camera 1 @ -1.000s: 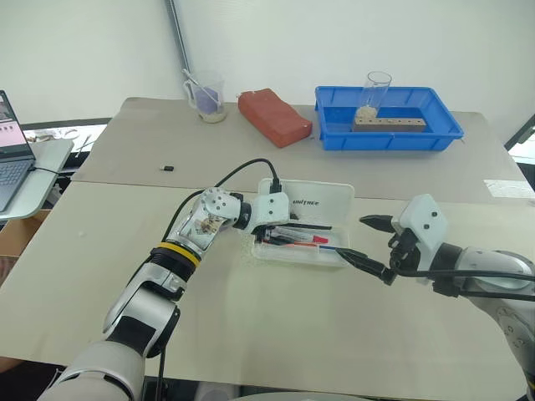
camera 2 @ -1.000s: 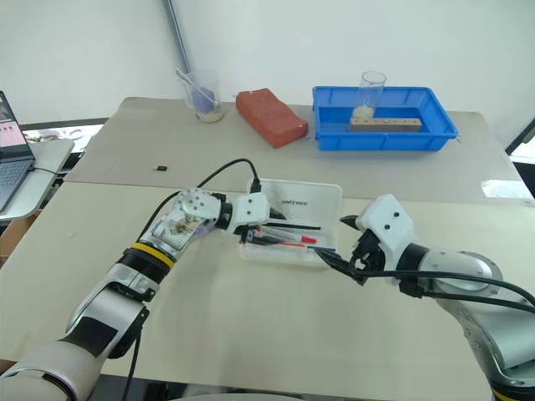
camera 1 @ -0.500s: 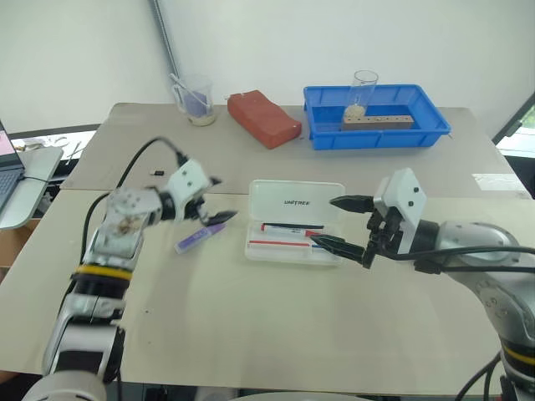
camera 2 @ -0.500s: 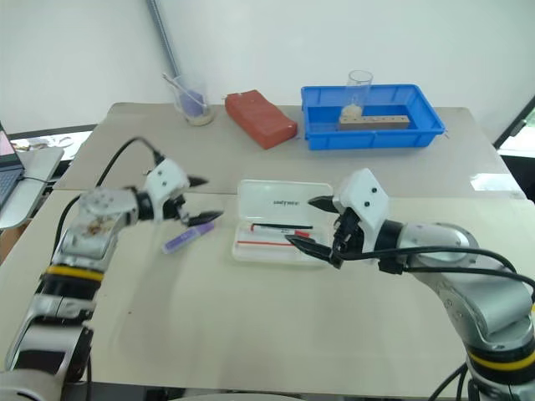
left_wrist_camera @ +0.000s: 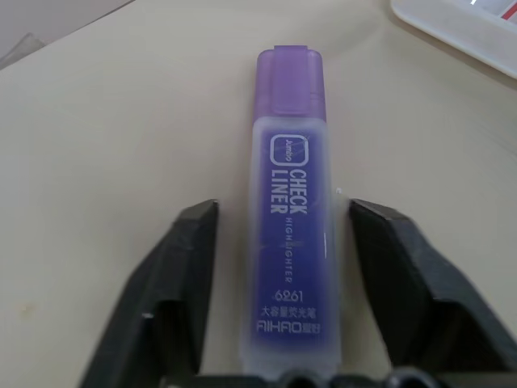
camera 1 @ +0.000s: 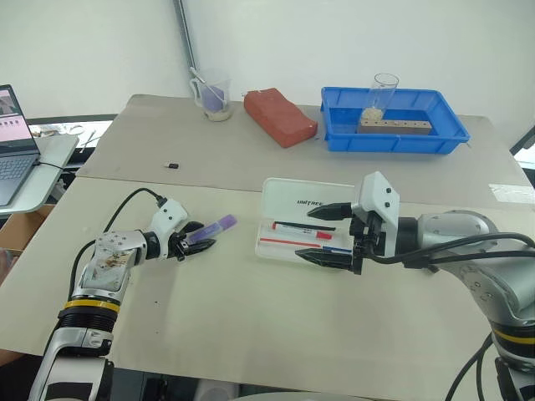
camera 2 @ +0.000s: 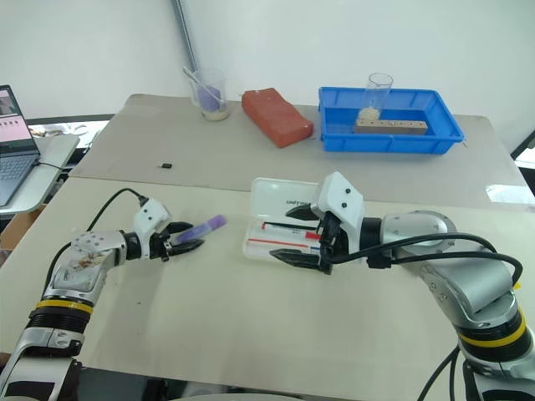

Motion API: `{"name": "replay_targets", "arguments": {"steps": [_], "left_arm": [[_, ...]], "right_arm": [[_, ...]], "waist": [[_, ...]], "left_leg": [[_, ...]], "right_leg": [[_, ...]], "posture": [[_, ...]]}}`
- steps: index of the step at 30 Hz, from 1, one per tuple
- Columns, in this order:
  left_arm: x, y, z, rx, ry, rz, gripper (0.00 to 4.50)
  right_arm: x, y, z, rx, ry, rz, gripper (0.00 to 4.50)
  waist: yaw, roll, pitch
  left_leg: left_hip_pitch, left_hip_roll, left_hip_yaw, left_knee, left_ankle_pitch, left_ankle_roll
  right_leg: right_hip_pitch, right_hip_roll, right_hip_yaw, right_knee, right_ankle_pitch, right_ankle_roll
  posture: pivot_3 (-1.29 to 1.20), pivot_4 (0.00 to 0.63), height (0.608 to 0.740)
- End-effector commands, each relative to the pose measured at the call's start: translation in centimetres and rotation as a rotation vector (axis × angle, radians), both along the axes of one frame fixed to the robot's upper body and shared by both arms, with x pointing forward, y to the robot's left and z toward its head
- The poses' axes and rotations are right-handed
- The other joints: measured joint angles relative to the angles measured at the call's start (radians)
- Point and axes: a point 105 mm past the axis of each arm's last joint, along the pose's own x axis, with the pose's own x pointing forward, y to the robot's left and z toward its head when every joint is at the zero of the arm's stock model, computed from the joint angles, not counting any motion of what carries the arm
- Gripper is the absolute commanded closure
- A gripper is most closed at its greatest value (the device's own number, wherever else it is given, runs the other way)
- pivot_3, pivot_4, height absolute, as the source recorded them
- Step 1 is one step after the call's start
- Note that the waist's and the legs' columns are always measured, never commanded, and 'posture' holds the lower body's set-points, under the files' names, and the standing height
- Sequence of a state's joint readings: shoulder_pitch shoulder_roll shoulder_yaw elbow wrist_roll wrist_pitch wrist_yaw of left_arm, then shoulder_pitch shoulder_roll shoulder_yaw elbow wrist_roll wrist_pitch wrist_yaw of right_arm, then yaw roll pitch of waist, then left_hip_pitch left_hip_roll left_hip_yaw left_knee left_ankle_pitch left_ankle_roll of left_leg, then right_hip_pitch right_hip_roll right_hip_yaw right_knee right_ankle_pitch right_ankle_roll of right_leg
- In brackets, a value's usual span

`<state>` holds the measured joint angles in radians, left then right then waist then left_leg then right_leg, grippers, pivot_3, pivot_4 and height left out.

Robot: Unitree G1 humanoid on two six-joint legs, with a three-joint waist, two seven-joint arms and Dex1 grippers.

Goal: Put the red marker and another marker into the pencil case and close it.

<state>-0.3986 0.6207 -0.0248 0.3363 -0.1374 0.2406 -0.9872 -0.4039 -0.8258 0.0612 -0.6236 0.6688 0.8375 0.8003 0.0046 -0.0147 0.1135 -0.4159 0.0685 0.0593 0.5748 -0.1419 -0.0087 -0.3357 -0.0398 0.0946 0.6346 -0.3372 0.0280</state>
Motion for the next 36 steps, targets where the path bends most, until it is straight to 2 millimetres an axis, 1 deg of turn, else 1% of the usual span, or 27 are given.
{"name": "replay_targets", "arguments": {"steps": [1, 3, 5, 7, 9, 10, 12, 13, 15, 17, 20, 26, 36], "left_arm": [[0.4, 0.2, 0.6, 0.02, -0.035, -0.009, 3.5], [0.5, 0.1, 1.0, 0.016, -0.043, -0.023, 3.52], [0.6, -0.8, 2.4, 0.013, -0.092, -0.07, 3.52], [0.4, -2.7, 4.5, 0.011, -0.162, -0.168, 3.52], [-0.5, -5.2, 6.7, 0.009, -0.216, -0.308, 3.52], [-1.0, -6.4, 7.5, 0.021, -0.24, -0.379, 3.52], [-1.7, -7.9, 8.1, 0.047, -0.274, -0.464, 3.52], [-2.0, -9.3, 8.2, 0.057, -0.286, -0.523, 3.52], [-2.7, -11.2, 7.8, 0.077, -0.279, -0.609, 3.52], [-2.8, -12.0, 7.2, 0.105, -0.269, -0.648, 3.52], [-2.5, -13.2, 5.6, 0.148, -0.272, -0.678, 3.52], [-1.9, -14.4, 4.3, 0.187, -0.279, -0.745, 3.52], [-1.5, -15.0, 3.6, 0.185, -0.26, -0.785, 3.52]], "right_arm": [[-0.1, -0.3, 0.7, -0.002, -0.053, -0.003, 0.23], [-0.2, -0.5, 0.7, 0.001, -0.056, -0.014, 0.23], [-0.4, -0.8, 0.8, 0.002, -0.058, -0.03, 0.23], [-0.6, -1.3, 0.7, -0.005, -0.053, -0.056, 0.23], [-1.0, -2.2, 0.2, -0.021, -0.039, -0.088, 0.23], [-1.1, -2.6, -0.1, -0.031, -0.033, -0.105, 0.23], [-1.4, -3.1, -0.5, -0.045, -0.026, -0.127, 0.23], [-1.4, -3.6, -0.8, -0.051, -0.019, -0.153, 0.23], [-1.4, -4.3, -1.3, -0.063, -0.014, -0.195, 0.23], [-1.3, -4.7, -1.5, -0.063, -0.017, -0.227, 0.23], [-1.3, -5.1, -2.0, -0.054, -0.017, -0.278, 0.23], [-1.5, -5.2, -2.1, -0.033, -0.02, -0.333, 0.23], [-1.9, -5.4, -2.1, -0.027, -0.017, -0.376, 0.23]], "waist": [[-0.002, 0.0, 0.0], [-0.003, 0.0, 0.0], [-0.004, 0.0, 0.0], [-0.001, 0.0, 0.0], [0.006, -0.001, 0.0], [0.008, -0.001, 0.0], [0.008, 0.0, -0.001], [0.006, 0.002, -0.002], [0.004, 0.002, -0.002], [-0.003, 0.003, -0.002], [-0.012, 0.002, -0.002], [-0.016, 0.002, -0.002], [-0.016, 0.002, -0.002]], "left_leg": [[0.0, 0.0, 0.0, 0.0, 0.0, 0.0], [0.0, 0.0, 0.0, 0.0, 0.0, 0.0], [0.0, 0.0, 0.0, 0.0, 0.0, 0.0], [0.0, 0.0, 0.0, 0.0, 0.0, 0.0], [-0.001, 0.0, 0.0, 0.0, 0.0, 0.0], [-0.003, 0.0, 0.0, 0.001, 0.0, 0.0], [-0.003, -0.001, 0.0, 0.001, 0.0, 0.0], [-0.003, -0.001, 0.0, 0.001, 0.0, 0.0], [-0.001, -0.002, 0.0, 0.001, 0.0, 0.0], [-0.001, -0.002, 0.0, 0.001, 0.0, 0.0], [-0.001, -0.001, -0.002, 0.001, 0.0, 0.0], [-0.002, -0.002, -0.004, 0.002, 0.0, 0.0], [-0.002, -0.002, -0.004, 0.002, 0.0, 0.0]], "right_leg": [[0.0, 0.0, 0.0, 0.0, 0.0, 0.0], [0.0, 0.0, 0.0, 0.0, 0.0, 0.0], [0.0, 0.0, 0.0, 0.0, 0.0, 0.0], [0.0, 0.0, 0.0, 0.0, 0.0, 0.0], [0.0, 0.0, 0.0, 0.0, 0.0, 0.0], [0.0, 0.0, -0.001, -0.001, 0.0, 0.0], [0.001, -0.001, -0.001, -0.002, 0.0, 0.001], [0.001, -0.001, 0.0, -0.002, 0.0, 0.001], [0.002, -0.001, 0.001, -0.002, 0.0, 0.001], [0.002, 0.0, 0.001, -0.002, 0.0, 0.001], [0.002, 0.003, 0.002, -0.002, 0.0, 0.001], [0.002, 0.003, 0.002, -0.002, 0.0, 0.001], [0.002, 0.003, 0.002, -0.002, 0.0, 0.001]], "posture": [[0.0, 0.15, 0.74], [0.0, 0.15, 0.74], [0.0, 0.15, 0.74], [0.0, 0.15, 0.74], [0.0, 0.15, 0.74], [0.0, 0.15, 0.74], [0.0, 0.15, 0.74], [0.0, 0.15, 0.74], [0.0, 0.15, 0.74], [0.0, 0.15, 0.74], [0.0, 0.15, 0.74], [0.0, 0.15, 0.74], [0.0, 0.15, 0.74]]}}
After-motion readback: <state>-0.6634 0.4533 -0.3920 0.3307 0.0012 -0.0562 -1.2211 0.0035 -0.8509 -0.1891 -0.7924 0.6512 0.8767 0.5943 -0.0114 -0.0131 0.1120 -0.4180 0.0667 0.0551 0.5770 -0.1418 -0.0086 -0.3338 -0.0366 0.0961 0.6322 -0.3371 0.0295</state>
